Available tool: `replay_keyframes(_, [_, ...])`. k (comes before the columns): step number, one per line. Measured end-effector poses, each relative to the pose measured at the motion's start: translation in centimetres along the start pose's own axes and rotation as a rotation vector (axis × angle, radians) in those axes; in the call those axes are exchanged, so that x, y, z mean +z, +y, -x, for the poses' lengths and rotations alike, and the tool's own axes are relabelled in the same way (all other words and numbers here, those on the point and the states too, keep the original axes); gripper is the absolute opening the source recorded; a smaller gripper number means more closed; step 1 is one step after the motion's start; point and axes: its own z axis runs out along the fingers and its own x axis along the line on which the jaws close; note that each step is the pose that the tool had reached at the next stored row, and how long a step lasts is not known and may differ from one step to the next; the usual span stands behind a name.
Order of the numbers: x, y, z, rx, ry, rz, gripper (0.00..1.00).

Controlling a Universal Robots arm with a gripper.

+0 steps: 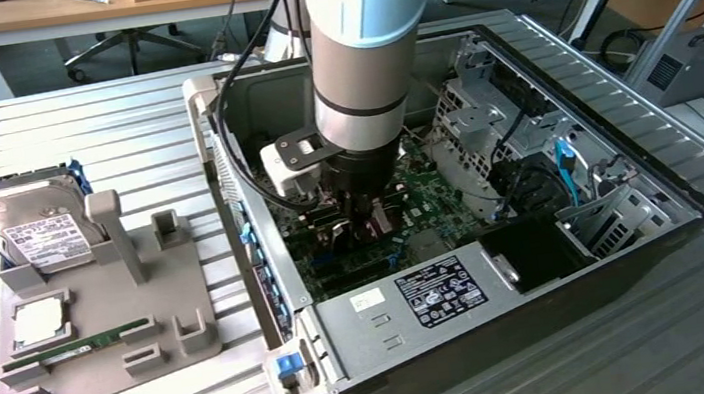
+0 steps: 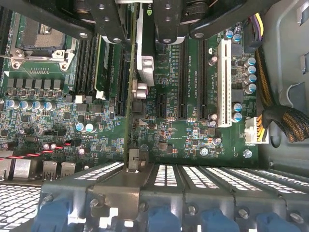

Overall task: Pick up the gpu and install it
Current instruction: 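Insert the gpu into the slot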

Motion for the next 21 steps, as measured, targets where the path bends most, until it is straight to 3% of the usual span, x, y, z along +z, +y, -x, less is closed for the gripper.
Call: replay_keyframes(21, [0.0, 0.0, 0.0, 0.0, 0.0001, -0.0028, 0.27])
